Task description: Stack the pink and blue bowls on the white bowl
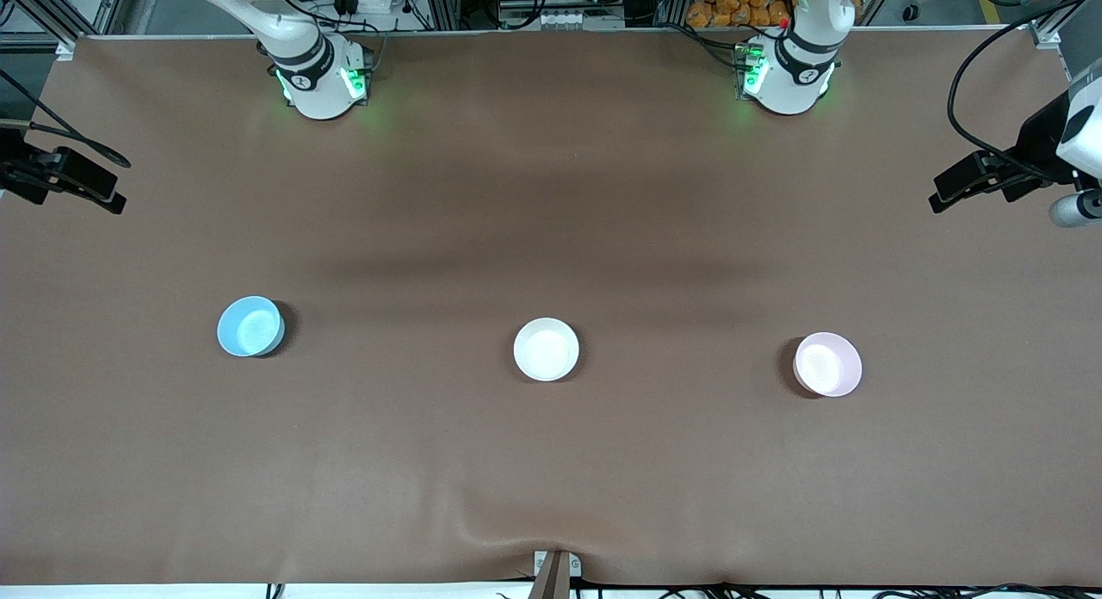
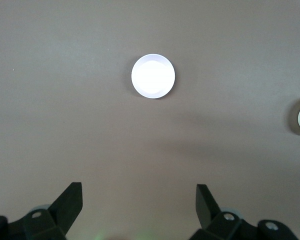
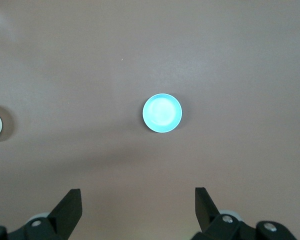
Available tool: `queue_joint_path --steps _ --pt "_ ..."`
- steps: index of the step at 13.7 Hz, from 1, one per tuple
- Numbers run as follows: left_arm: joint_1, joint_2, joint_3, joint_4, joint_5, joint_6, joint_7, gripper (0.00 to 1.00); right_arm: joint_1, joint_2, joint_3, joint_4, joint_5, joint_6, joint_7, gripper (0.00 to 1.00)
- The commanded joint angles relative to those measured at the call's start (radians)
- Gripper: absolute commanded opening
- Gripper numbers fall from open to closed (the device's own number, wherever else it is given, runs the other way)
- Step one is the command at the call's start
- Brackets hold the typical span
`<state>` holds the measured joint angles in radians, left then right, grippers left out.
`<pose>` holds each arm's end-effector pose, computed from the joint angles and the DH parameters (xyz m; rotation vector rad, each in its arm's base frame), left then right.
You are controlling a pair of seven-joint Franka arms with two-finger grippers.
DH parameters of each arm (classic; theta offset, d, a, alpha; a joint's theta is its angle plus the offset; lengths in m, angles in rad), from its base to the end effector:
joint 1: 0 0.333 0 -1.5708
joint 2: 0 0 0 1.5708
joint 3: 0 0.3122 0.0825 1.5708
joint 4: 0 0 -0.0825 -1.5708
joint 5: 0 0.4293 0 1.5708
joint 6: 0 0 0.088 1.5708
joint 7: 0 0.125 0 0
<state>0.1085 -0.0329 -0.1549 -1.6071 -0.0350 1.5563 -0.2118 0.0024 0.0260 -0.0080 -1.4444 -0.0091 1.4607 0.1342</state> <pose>0.5867 -0.0330 0.6020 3.1035 0.2572 -0.0342 0.5962 -0.0045 0.6422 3.1240 -0.2202 -0.0142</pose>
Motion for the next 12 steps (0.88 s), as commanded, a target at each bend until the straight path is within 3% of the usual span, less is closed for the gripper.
queue_joint_path --steps 1,12 --pt "0.007 0.005 -0.006 0.019 0.026 -0.024 0.025 1.0 -0.002 0.011 0.003 0.019 -0.005 -0.014 -0.007 1.0" --pt "0.014 0.01 0.005 0.009 0.047 -0.027 0.043 1.0 -0.004 0.015 0.002 0.019 -0.006 -0.016 -0.007 1.0"
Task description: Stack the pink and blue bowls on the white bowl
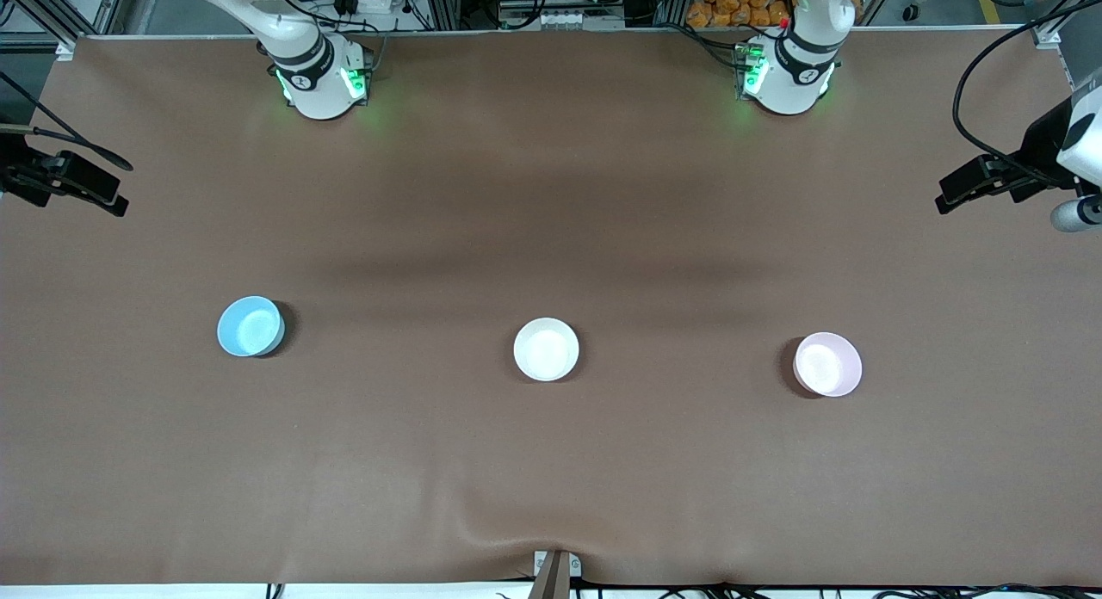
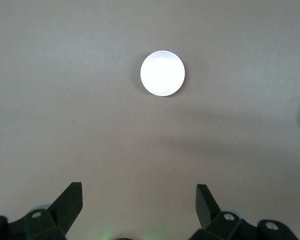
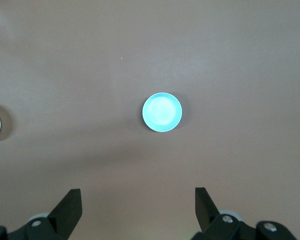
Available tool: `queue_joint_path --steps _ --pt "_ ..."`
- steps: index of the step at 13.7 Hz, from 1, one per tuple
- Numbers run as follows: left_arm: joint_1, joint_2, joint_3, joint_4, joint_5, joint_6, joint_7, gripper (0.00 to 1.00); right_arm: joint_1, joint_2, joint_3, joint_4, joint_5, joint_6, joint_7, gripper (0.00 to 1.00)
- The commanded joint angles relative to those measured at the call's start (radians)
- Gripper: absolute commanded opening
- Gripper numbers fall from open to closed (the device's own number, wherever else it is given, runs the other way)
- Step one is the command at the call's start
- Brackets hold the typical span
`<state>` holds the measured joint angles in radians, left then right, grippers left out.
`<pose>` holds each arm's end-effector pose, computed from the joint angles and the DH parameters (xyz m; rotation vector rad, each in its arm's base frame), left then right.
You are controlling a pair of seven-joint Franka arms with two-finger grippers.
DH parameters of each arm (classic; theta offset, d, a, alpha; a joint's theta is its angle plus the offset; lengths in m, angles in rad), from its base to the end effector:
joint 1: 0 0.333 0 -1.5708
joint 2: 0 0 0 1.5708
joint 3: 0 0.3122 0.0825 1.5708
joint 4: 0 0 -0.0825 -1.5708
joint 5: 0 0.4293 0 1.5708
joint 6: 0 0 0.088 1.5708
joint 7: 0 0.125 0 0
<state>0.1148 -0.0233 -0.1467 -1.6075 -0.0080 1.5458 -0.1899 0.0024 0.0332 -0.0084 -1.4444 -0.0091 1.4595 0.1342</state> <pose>0.5884 -0.0207 0.5953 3.1309 0.2480 -0.0611 0.5983 -0.0047 0.6378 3.1232 -0.2208 -0.0273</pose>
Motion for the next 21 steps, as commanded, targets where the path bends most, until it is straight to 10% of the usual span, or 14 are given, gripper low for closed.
queue_joint_path --steps 1,21 --pt "0.008 0.0 -0.004 0.006 0.02 -0.016 0.021 1.0 -0.004 0.007 0.002 0.018 -0.006 -0.015 -0.005 1.0" --pt "0.029 0.006 -0.005 0.004 0.023 -0.003 0.027 1.0 0.005 0.008 0.004 0.019 -0.005 -0.022 -0.004 1.0"
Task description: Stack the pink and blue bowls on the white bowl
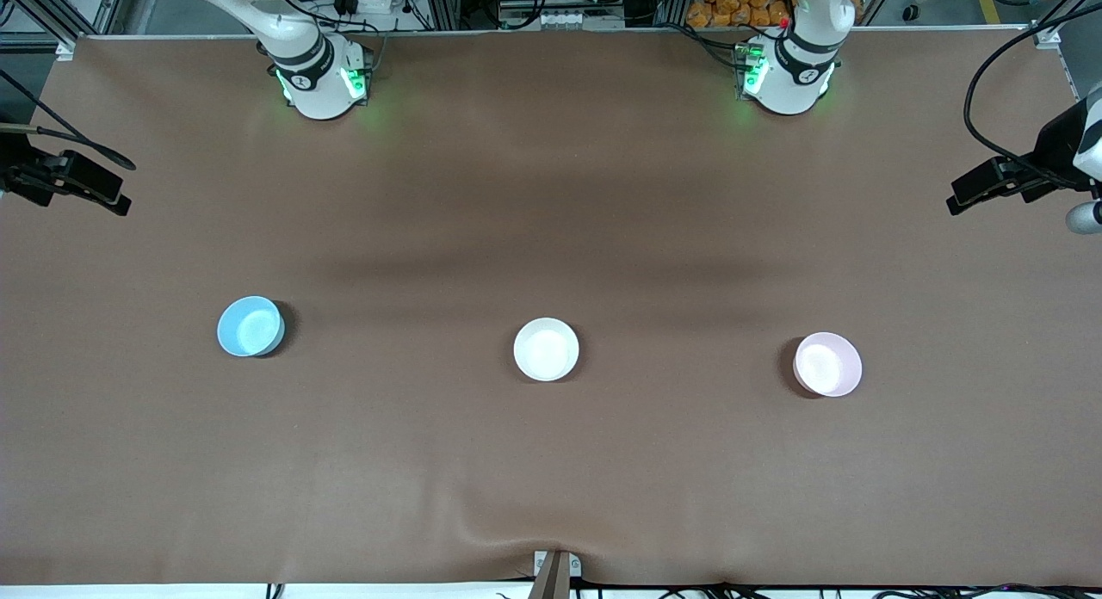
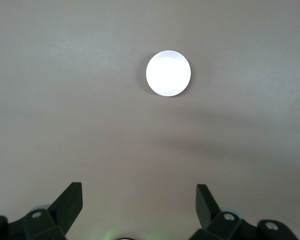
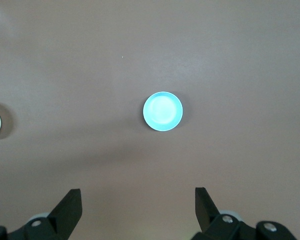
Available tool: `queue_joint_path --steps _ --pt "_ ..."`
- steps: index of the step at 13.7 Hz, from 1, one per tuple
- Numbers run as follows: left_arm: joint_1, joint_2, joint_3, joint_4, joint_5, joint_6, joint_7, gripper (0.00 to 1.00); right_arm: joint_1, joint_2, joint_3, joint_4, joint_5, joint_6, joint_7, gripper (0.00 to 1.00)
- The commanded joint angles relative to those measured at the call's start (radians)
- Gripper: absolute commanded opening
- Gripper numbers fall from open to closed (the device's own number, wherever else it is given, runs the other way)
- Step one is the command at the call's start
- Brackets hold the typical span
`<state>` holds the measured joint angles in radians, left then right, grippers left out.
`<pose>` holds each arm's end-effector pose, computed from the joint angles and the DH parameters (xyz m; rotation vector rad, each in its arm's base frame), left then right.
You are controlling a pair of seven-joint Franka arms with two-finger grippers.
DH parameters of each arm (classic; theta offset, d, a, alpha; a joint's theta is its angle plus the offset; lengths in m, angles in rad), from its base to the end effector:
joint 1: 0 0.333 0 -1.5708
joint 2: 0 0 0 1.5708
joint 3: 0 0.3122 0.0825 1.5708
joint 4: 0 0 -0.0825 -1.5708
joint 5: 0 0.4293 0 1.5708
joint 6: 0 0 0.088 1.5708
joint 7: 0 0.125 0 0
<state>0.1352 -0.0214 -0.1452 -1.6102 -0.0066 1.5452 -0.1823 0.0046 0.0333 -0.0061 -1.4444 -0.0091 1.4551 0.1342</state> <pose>0.5890 -0.0075 0.5928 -3.1285 -0.2703 0.0690 0.5978 -0.0021 0.6374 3.1234 -0.2137 -0.0343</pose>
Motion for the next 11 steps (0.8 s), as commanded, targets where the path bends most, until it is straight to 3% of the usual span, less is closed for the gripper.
queue_joint_path --steps 1,11 --pt "0.009 0.006 -0.007 0.009 0.022 -0.002 0.02 1.0 0.003 0.008 0.002 0.021 -0.005 -0.015 -0.004 1.0" --pt "0.015 0.035 -0.005 0.015 0.023 0.027 0.021 1.0 0.0 0.007 0.002 0.019 -0.005 -0.013 -0.005 1.0"
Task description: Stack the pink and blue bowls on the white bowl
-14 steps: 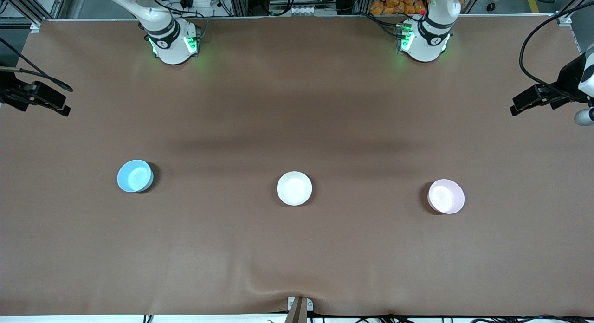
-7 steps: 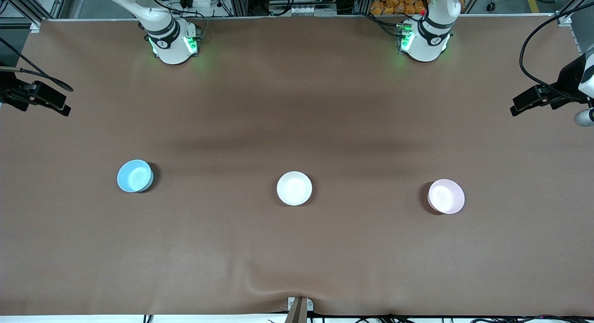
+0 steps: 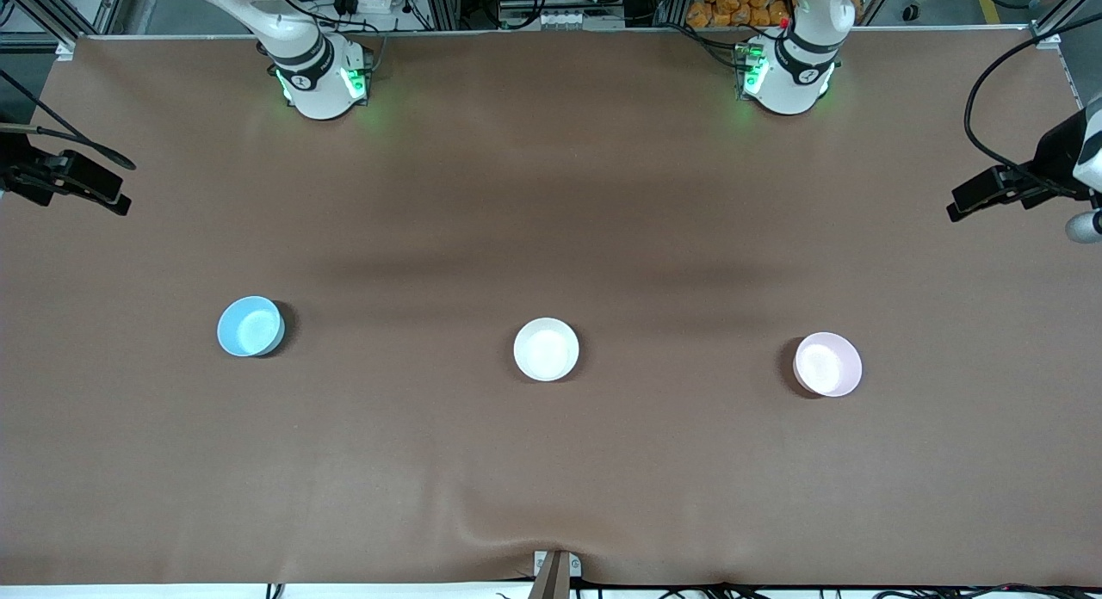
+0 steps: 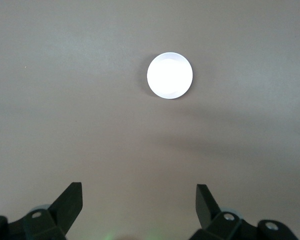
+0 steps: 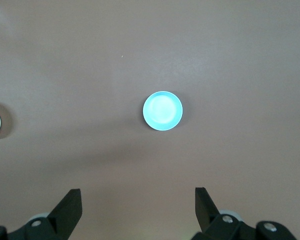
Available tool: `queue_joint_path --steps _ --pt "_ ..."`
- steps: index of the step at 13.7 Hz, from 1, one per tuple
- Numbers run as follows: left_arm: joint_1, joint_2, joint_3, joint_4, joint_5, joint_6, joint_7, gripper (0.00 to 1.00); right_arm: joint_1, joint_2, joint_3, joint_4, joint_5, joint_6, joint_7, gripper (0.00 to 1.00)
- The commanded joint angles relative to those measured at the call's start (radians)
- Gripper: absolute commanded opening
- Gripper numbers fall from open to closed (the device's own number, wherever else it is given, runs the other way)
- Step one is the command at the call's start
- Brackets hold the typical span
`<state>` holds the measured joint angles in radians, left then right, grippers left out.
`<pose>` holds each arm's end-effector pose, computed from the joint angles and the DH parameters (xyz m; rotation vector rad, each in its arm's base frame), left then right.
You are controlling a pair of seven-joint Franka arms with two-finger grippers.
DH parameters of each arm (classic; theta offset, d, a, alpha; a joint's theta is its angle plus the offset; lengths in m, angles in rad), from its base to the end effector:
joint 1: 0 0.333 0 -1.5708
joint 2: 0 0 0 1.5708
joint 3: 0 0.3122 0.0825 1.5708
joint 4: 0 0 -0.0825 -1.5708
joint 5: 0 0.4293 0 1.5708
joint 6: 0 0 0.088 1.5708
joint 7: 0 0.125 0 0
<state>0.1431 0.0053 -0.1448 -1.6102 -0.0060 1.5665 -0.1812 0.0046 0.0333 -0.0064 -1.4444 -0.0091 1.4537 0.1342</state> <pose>0.5985 -0.0016 0.5789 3.1257 0.2815 -0.0775 0.5976 -0.0022 0.6373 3.1232 -0.2142 -0.0365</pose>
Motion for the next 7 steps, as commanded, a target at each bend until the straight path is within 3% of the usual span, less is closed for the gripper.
queue_joint_path --steps 1,7 --pt "0.007 0.009 -0.007 0.015 0.023 0.006 0.02 1.0 -0.001 0.008 0.002 0.019 -0.005 -0.009 -0.005 1.0" --pt "0.007 0.009 -0.007 0.019 0.021 0.007 0.023 1.0 -0.008 0.008 0.0 0.019 0.015 -0.009 -0.007 1.0"
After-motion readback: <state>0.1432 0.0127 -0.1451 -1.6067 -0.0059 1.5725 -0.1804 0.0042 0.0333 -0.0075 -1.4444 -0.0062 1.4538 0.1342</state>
